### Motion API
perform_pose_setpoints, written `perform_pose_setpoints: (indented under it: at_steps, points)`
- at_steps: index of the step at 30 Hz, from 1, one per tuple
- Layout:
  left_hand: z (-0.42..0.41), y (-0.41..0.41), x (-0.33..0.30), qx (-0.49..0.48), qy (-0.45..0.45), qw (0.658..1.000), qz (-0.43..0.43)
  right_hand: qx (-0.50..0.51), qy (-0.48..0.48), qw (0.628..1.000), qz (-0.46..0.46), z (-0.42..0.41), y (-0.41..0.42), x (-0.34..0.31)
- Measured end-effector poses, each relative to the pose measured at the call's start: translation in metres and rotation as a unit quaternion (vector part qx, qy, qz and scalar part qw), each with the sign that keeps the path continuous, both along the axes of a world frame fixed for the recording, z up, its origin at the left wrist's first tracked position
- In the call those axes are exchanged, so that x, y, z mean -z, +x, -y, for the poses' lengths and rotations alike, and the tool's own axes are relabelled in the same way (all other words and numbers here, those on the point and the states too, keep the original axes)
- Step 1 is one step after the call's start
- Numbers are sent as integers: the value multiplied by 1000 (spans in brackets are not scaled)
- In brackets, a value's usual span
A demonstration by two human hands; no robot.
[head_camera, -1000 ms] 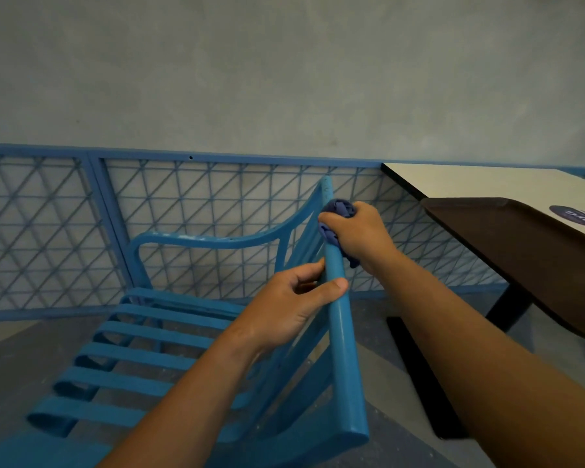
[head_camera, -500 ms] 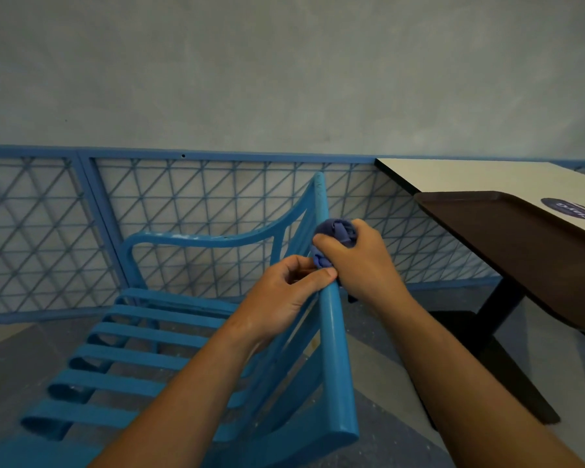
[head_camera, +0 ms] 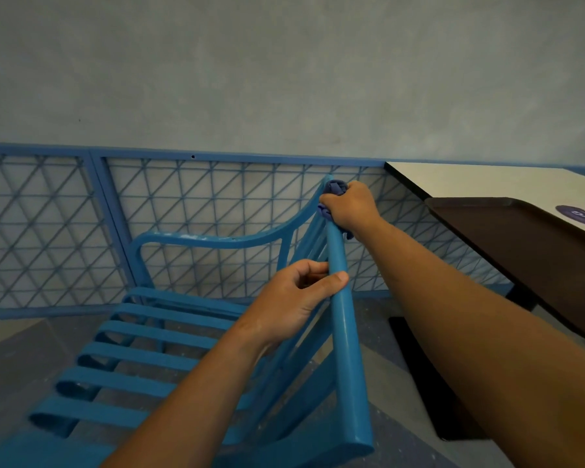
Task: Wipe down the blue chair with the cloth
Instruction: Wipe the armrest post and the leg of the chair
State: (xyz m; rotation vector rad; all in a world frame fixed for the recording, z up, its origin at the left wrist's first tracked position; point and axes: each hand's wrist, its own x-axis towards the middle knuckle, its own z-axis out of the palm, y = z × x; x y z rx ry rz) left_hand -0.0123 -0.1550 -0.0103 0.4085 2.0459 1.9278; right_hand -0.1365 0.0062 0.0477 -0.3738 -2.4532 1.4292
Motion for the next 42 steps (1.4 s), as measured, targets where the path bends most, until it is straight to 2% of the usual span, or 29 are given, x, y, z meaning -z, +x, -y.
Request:
perform_pose_setpoints:
  at_steps: [4, 10, 15, 21, 24, 26, 36, 37, 39, 41, 42]
  points:
    - [0, 7, 2, -16, 15, 1000, 1, -21, 60, 998, -4, 8, 41, 1]
    - [-3, 8, 6, -32, 34, 999, 21, -55, 75, 995, -19, 18, 109, 9]
    - [-5, 5, 6, -37, 20, 999, 20, -51, 66, 996, -1, 15, 88, 1]
    - [-4, 4, 4, -37, -13, 999, 24, 18, -3, 1000, 21, 2, -1, -1]
    - [-4, 4, 3, -39, -19, 999, 24, 45, 35, 998, 6, -1, -20, 4]
    - [-4, 6, 2, -43, -22, 999, 26, 50, 52, 997, -20, 1, -12, 4]
    - [-11, 28, -19, -71, -16, 997, 6, -13, -7, 993, -116, 7, 90, 32]
    - [-10, 36, -27, -68, -43, 997, -18, -23, 6, 993, -119, 6, 93, 32]
    - [-7, 52, -44, -22, -161, 984, -69, -56, 49, 989, -130, 5, 97, 25]
    - [-5, 69, -55, 36, -297, 951, -75, -121, 129, 970, -165, 2, 97, 17]
    - [-4, 76, -59, 48, -332, 940, -67, -161, 181, 953, -181, 1, 98, 13]
